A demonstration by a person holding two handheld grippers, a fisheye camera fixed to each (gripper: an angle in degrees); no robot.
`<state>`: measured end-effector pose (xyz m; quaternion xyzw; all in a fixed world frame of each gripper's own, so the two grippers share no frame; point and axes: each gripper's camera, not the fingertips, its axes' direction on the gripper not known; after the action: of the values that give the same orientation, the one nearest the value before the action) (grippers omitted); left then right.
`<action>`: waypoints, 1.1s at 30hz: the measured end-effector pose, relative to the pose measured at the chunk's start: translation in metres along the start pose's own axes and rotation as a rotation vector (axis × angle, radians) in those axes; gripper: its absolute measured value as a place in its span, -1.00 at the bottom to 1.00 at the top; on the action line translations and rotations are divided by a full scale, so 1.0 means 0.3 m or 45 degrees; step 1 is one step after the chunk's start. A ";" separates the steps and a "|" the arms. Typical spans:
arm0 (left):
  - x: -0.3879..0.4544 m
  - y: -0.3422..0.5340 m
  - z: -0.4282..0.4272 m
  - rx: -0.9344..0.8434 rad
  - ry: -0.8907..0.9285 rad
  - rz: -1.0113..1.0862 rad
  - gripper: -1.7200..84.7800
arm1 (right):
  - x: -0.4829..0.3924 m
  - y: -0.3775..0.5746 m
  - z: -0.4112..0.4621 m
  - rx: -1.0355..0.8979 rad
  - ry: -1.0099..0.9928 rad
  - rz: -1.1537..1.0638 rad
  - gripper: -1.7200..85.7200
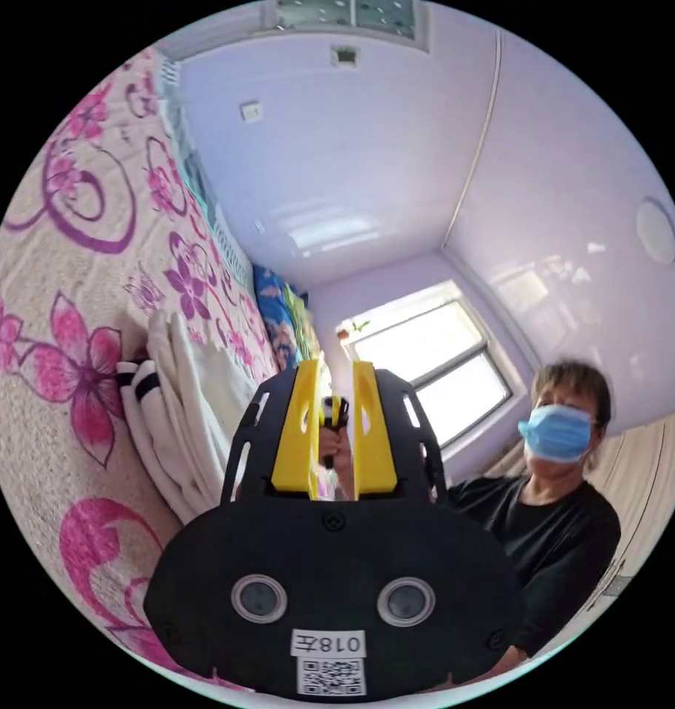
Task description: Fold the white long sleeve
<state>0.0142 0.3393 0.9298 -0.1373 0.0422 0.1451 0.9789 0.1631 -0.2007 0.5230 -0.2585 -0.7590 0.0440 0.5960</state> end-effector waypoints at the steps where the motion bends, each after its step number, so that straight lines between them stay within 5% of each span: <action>1: 0.028 -0.022 0.086 -0.182 -0.012 0.018 -0.80 | -0.018 -0.012 0.046 -0.108 0.018 -0.028 -0.74; 4: 0.001 -0.085 0.312 -0.584 -0.056 -0.053 -0.78 | -0.020 -0.077 0.280 -0.604 0.134 -0.049 -0.77; 7: -0.142 -0.155 0.377 -0.650 -0.328 -0.258 -0.81 | 0.105 -0.156 0.387 -0.813 0.273 0.048 -0.92; 9: -0.246 -0.163 0.292 -0.498 -0.387 -0.429 -0.89 | 0.225 -0.219 0.316 -0.625 0.328 0.195 -0.92; 11: -0.300 -0.130 0.213 -0.278 -0.163 -0.564 -0.87 | 0.285 -0.225 0.229 -0.453 0.340 0.301 -0.88; 16: 0.020 -0.102 0.079 -0.037 -0.047 -0.184 -0.79 | 0.171 -0.121 0.086 -0.177 0.158 0.131 -0.70; 21: 0.289 0.083 -0.098 0.253 -0.646 -0.086 -0.66 | 0.086 0.073 0.054 -0.013 0.486 0.060 -0.54; 27: 0.389 0.121 0.107 -0.054 -0.835 -0.156 -0.49 | 0.093 0.238 0.224 -0.011 0.560 0.112 -0.53; 33: 0.476 0.073 0.164 -0.231 -0.745 -0.298 -0.77 | 0.098 0.343 0.272 -0.103 0.443 0.265 -0.65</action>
<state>0.1462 0.4121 0.9539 -0.1803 -0.2702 0.0681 0.9433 0.1177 -0.0792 0.4869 -0.3629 -0.6150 0.0298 0.6994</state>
